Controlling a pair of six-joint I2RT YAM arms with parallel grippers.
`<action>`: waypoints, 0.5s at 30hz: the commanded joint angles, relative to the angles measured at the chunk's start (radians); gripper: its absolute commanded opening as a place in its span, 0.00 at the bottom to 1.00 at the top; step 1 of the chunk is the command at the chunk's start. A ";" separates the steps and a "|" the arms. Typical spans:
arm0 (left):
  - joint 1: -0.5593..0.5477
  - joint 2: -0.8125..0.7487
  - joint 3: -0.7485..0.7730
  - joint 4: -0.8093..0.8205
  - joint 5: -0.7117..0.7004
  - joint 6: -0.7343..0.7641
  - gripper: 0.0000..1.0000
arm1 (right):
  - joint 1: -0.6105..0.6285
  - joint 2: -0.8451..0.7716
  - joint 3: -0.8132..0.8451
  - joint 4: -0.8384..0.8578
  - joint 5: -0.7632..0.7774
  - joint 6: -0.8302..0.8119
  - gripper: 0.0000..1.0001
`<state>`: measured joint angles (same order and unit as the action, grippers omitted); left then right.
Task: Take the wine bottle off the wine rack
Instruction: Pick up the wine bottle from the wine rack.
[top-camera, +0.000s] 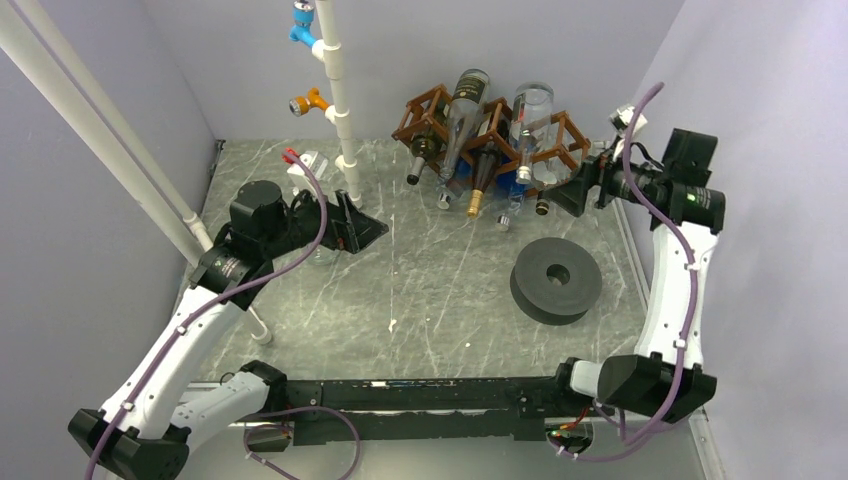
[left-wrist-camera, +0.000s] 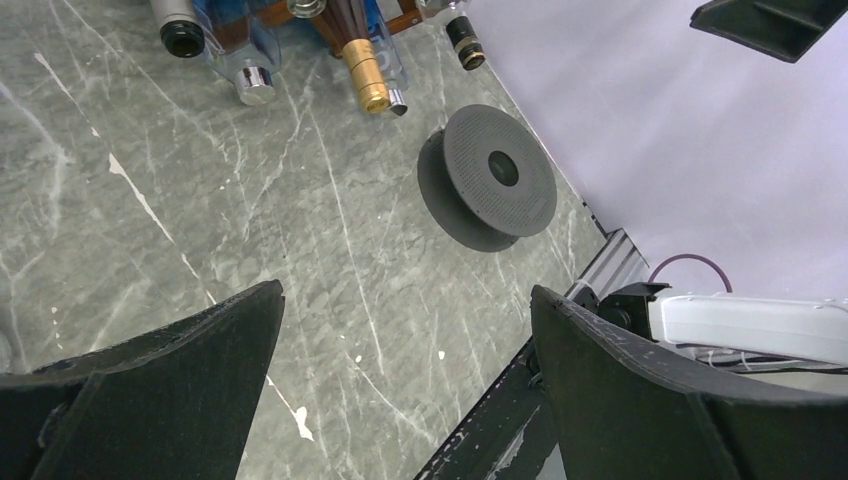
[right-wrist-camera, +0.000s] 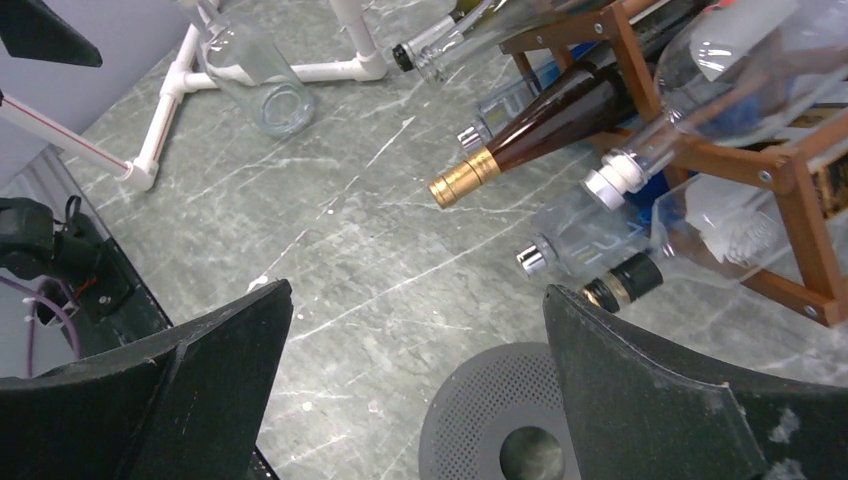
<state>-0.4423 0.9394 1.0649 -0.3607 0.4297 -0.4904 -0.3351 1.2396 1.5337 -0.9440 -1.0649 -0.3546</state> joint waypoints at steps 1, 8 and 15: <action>-0.004 -0.019 -0.004 0.039 -0.025 0.004 0.99 | 0.074 0.050 0.057 0.090 0.097 0.099 1.00; -0.011 0.018 0.002 0.086 -0.013 -0.064 0.99 | 0.157 0.069 0.026 0.143 0.139 0.145 1.00; -0.137 0.147 0.176 -0.013 -0.206 -0.003 0.99 | 0.167 0.064 -0.063 0.209 0.150 0.178 1.00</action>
<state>-0.5125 1.0222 1.0969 -0.3420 0.3576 -0.5255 -0.1673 1.3239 1.5200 -0.8124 -0.9379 -0.2119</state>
